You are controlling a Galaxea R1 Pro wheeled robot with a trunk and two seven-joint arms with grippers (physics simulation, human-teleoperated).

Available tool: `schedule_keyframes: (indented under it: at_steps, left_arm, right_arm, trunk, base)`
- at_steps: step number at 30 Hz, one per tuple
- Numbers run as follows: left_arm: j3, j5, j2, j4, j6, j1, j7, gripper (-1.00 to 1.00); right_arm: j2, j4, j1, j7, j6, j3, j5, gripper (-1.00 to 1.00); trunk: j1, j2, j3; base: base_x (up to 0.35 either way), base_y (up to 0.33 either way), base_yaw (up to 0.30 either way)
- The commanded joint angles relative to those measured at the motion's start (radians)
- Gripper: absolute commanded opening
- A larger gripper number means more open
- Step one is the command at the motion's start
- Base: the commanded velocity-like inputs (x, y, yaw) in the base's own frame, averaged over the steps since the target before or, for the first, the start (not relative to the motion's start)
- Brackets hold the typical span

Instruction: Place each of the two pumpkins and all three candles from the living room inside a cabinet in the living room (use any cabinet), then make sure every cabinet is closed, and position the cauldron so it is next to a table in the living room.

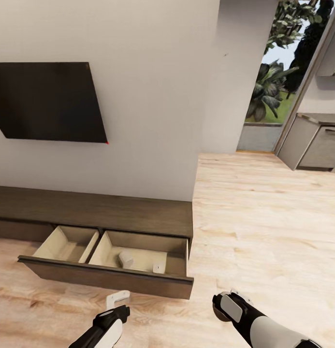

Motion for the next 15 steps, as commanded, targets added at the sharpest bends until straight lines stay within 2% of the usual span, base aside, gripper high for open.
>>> schedule_keyframes:
  at_steps: [1, 15]
  left_arm:
    - [-0.006, 0.004, 0.001, -0.002, 0.004, -0.001, 0.008, 1.00]
    - [-0.002, 0.006, 0.003, -0.013, 0.004, -0.001, 0.009, 1.00]
  right_arm:
    - [-0.001, -0.003, -0.001, -0.006, 0.006, 0.007, -0.002, -1.00]
    - [0.000, -0.005, -0.001, -0.006, 0.006, 0.007, -0.002, -1.00]
  trunk:
    - [0.000, -0.001, -0.001]
    - [0.000, -0.001, -0.001]
  base:
    - [0.045, 0.000, 0.001]
    - [0.027, 0.000, 0.000]
